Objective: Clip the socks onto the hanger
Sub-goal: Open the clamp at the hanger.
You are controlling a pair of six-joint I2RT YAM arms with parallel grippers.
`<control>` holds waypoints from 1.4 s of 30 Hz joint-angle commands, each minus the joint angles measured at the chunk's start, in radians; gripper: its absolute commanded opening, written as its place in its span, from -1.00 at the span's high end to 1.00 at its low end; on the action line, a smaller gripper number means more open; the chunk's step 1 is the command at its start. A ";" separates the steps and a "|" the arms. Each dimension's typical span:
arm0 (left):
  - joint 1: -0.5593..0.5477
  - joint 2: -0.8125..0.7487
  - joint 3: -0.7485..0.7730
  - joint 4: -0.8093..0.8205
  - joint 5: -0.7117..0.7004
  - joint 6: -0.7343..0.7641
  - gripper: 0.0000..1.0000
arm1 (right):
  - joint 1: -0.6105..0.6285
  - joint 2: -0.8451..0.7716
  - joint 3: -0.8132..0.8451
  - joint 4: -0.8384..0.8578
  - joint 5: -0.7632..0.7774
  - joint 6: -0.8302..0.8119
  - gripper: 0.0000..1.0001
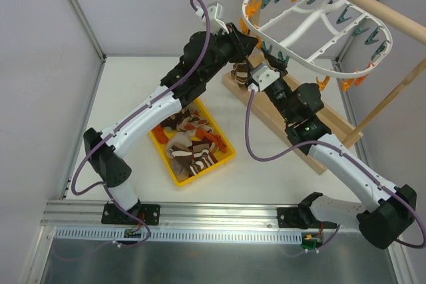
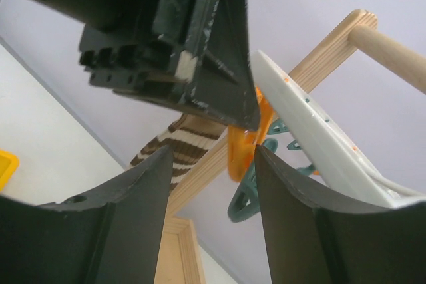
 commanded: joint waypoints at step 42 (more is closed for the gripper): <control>-0.037 -0.101 -0.087 0.100 -0.063 -0.001 1.00 | -0.037 0.100 0.138 0.070 0.131 -0.039 0.27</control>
